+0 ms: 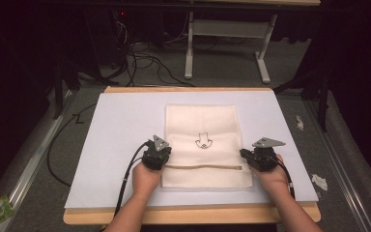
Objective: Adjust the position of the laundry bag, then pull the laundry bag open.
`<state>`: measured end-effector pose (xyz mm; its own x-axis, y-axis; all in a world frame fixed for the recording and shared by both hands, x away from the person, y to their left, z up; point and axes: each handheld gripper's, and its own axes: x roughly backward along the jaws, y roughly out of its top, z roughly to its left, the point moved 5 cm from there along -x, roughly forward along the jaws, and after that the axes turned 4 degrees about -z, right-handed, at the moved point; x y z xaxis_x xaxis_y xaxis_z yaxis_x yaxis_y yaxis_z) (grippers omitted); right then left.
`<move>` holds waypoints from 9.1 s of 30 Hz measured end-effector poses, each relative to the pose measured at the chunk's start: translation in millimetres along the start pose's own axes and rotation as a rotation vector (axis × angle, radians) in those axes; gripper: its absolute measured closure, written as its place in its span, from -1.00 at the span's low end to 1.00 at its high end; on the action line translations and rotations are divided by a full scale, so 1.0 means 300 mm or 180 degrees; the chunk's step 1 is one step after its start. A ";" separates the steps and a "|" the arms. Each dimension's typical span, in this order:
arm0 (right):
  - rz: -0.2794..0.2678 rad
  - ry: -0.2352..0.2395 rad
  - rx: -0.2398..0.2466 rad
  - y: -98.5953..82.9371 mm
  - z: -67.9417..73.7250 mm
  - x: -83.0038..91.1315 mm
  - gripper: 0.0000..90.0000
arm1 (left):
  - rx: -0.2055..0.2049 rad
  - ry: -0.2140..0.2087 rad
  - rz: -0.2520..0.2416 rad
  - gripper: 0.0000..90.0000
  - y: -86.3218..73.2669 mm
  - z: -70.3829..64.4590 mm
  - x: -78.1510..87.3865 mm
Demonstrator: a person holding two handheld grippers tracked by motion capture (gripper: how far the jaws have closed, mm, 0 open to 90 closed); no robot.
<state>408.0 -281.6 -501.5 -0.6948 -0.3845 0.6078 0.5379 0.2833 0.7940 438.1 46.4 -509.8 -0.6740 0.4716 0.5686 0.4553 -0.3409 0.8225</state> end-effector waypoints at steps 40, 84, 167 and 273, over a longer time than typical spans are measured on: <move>-0.0123 0.0132 -0.0273 -0.111 0.009 0.173 0.13 | -0.0144 -0.0355 -0.0655 -0.34 -0.040 -0.043 0.305; 0.0012 0.0250 -0.0047 -0.121 0.056 0.135 0.87 | -0.0222 -0.0436 -0.0608 -0.31 -0.041 -0.070 0.291; -0.0465 0.0462 -0.0032 -0.039 0.089 0.206 0.89 | -0.0412 -0.1173 -0.0381 0.94 0.172 -0.656 -0.080; -0.0558 0.0279 -0.0264 -0.059 0.006 0.252 0.36 | 0.0201 -0.0481 -0.0223 0.48 -0.090 -0.009 0.268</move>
<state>345.1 -314.2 -469.7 -0.7390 -0.4975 0.4543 0.4524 0.1333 0.8818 370.0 91.2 -486.2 -0.6124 0.6109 0.5017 0.4491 -0.2534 0.8568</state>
